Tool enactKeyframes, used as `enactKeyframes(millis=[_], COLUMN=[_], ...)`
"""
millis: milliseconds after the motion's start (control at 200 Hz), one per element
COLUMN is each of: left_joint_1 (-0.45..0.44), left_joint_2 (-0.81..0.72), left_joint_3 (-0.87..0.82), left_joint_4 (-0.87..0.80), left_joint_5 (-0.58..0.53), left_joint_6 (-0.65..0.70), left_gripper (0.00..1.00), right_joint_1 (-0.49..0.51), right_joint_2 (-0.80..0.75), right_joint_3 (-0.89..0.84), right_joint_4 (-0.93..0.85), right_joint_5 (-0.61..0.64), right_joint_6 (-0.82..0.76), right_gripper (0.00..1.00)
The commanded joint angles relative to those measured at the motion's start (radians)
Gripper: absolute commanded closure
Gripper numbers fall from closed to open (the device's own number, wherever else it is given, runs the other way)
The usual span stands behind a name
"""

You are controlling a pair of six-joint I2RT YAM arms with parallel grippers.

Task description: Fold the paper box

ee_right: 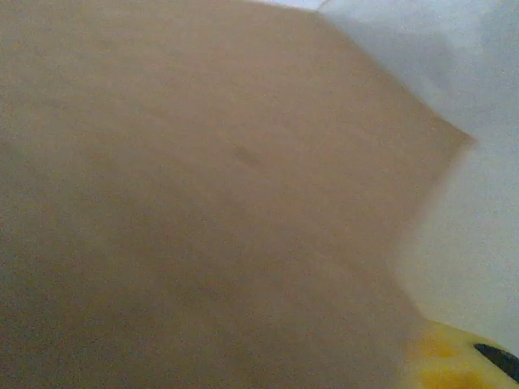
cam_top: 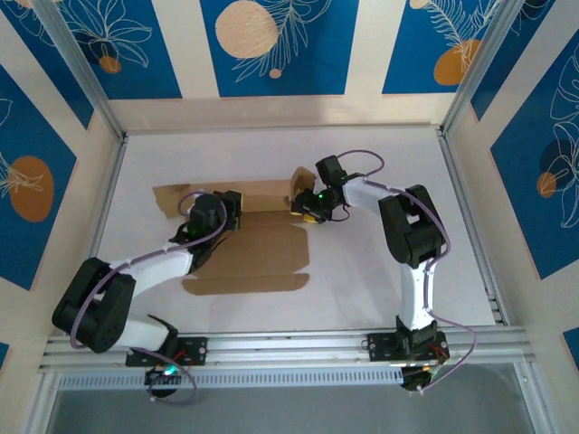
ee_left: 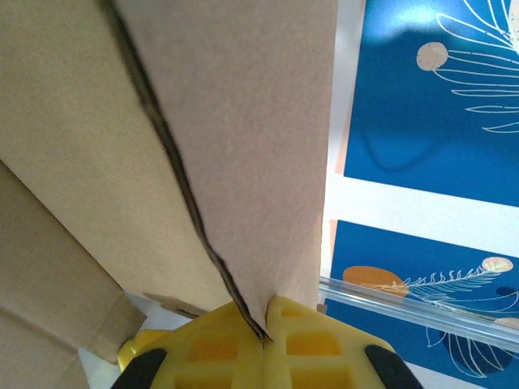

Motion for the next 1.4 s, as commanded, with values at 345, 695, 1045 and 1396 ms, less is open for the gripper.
enactKeyframes(millis=[345,695,1045,1396], left_joint_1=[-0.009,-0.019,-0.025,-0.027], left_joint_2=[-0.004,-0.013,-0.004,-0.032], left_joint_3=[0.028,0.117,0.122,0.103], left_joint_4=[-0.183,-0.314,-0.322,-0.332], left_joint_5=[0.015,-0.008,-0.001,-0.009], left_joint_6=[-0.025,-0.031,-0.049,-0.044], left_gripper=[1.0,1.0,1.0,1.0], right_joint_1=[0.052,0.086,0.147,0.045], right_joint_2=[-0.131,-0.301,-0.315,-0.428], right_joint_3=[-0.023,-0.264,-0.311,-0.395], right_joint_4=[-0.041,0.134,0.191,0.204], right_joint_5=[0.299,0.431,0.323,0.475], right_joint_6=[-0.151,-0.178,-0.049,0.009], right_gripper=[0.48,0.5,0.7,0.64])
